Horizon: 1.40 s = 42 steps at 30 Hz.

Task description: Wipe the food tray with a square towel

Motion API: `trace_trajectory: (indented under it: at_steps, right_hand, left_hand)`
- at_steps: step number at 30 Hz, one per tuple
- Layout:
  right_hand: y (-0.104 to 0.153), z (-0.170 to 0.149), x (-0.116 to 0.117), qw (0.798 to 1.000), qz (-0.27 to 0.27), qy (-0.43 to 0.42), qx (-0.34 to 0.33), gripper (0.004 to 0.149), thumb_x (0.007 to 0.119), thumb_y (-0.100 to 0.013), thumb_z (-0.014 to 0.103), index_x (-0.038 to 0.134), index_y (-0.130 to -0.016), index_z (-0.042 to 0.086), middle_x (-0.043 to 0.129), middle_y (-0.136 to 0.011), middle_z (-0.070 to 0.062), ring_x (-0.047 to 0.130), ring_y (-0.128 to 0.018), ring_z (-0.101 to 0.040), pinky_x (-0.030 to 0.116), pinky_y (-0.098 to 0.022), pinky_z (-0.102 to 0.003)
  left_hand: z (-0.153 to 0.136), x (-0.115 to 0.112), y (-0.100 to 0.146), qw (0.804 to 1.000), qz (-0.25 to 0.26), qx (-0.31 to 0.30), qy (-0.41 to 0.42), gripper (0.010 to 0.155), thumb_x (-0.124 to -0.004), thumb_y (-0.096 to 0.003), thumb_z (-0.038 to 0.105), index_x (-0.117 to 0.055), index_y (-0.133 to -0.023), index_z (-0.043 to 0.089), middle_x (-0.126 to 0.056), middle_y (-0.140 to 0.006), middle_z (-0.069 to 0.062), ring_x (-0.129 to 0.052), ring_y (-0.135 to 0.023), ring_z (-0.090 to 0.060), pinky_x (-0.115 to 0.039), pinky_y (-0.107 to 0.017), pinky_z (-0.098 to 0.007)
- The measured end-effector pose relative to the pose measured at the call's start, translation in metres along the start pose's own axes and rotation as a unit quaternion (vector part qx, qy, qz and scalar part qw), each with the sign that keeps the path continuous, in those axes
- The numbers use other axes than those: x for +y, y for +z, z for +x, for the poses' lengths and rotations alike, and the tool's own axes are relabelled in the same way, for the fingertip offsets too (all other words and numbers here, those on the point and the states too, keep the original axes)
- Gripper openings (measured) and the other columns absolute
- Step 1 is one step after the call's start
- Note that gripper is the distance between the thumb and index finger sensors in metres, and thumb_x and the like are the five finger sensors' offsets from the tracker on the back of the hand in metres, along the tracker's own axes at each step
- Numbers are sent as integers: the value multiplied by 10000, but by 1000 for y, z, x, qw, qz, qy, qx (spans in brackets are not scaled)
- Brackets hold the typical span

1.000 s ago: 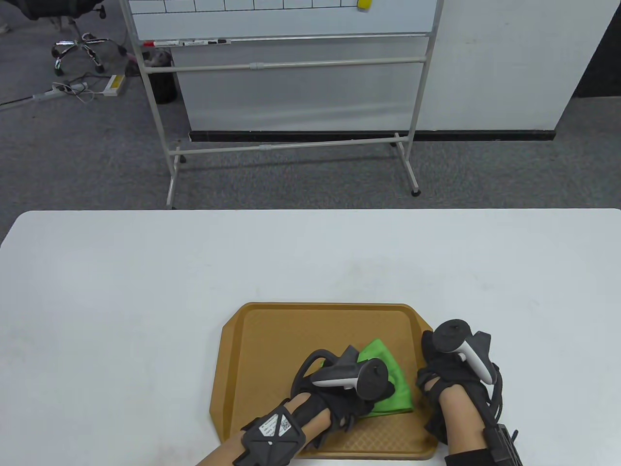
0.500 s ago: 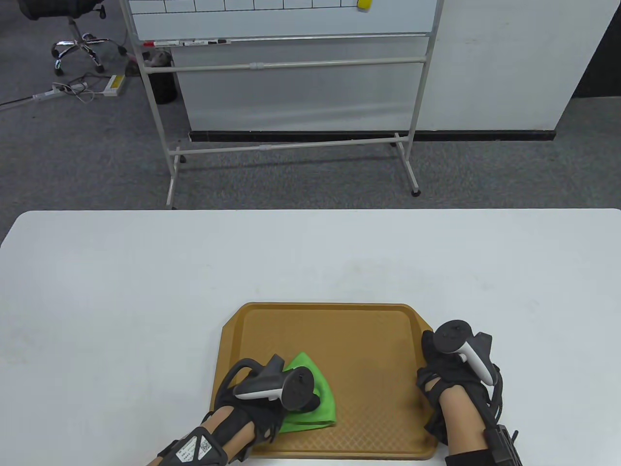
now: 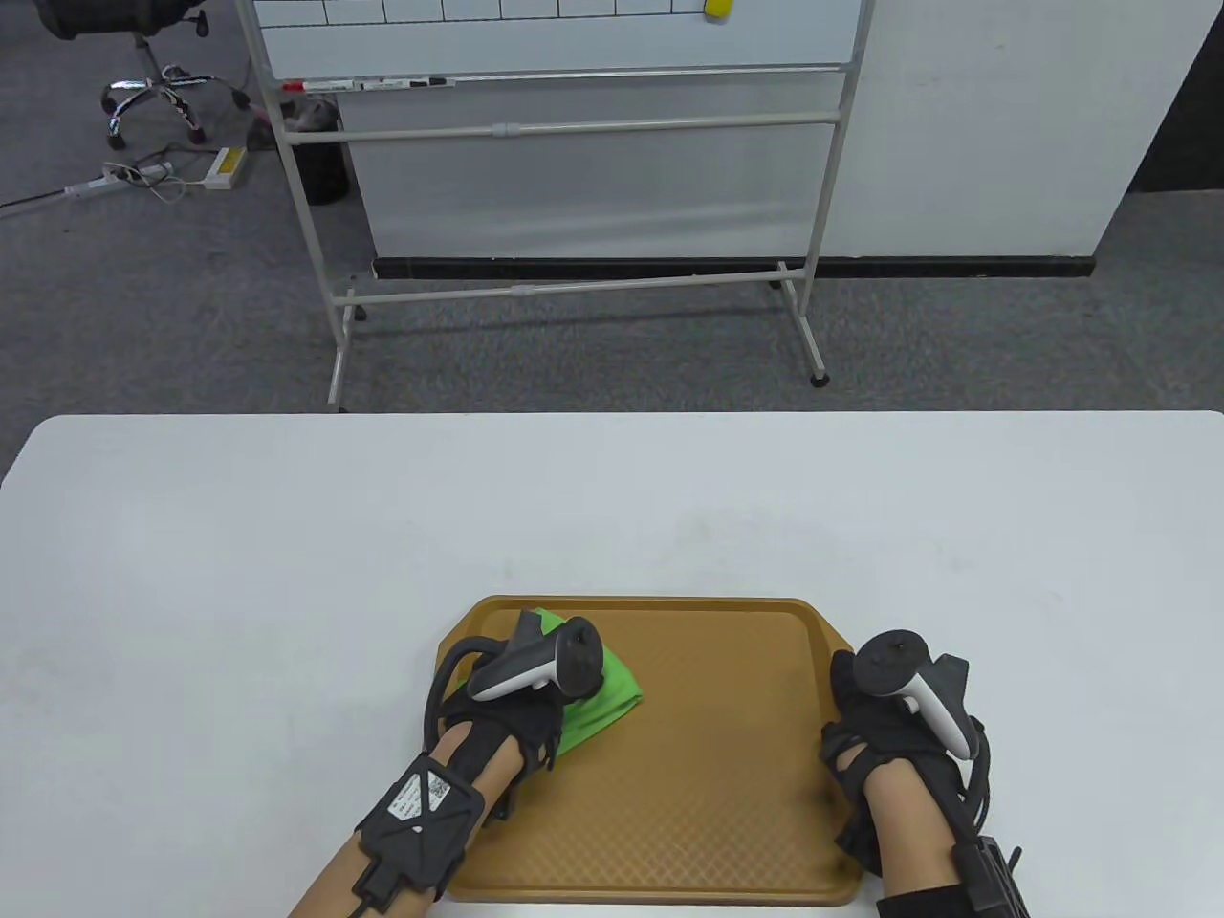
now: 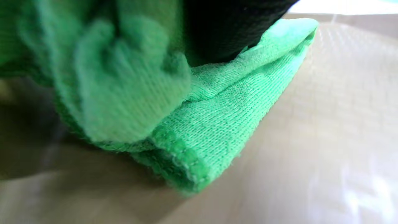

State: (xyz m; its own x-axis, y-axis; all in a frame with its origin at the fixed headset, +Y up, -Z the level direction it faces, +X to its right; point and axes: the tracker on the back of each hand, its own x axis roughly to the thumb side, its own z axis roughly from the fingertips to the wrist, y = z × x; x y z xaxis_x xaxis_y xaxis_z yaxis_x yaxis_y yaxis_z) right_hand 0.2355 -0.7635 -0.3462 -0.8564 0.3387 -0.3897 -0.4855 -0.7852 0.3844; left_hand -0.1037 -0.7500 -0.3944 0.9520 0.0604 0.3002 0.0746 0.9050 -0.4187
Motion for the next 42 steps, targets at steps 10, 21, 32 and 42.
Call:
trace_trajectory:
  at_steps: [10,21,32,42]
  right_hand:
    - [-1,-1,0,1000,2,-5,-3,758,759,-490,347,236,-1038,376,391,-1143,-58,776,-732,-325,743,-514,-457]
    - [-2,-4,-1,1000,7,-19,-12,726,726,-503,383,242,-1044,382,389,-1146,-61,773,-731,-322,741,-514,-453]
    - [-1,-3,-2,1000,2,-4,2,744,745,-496,347,238,-1040,383,394,-1147,-56,779,-739,-316,740,-516,-468]
    - [-1,-3,-1,1000,2,-8,0,744,742,-498,351,233,-1041,383,386,-1148,-55,771,-739,-314,736,-520,-465]
  left_hand:
    - [63,-4,-42,990,-50,-75,106,575,-753,-529,436,-523,-1054,461,-356,-1200,183,-260,-1089,-392,-283,-764,-576]
    - [117,-22,-22,978,-62,-189,57,583,-757,-528,432,-504,-1052,481,-332,-1195,214,-219,-1085,-381,-244,-759,-576]
    - [85,-29,29,982,31,-186,-31,600,-864,-489,269,-622,-994,486,-534,-1154,145,-665,-901,-345,-603,-647,-504]
    - [-18,7,89,969,111,-104,192,555,-894,-483,189,-742,-969,408,-702,-1101,61,-752,-795,-394,-654,-570,-512]
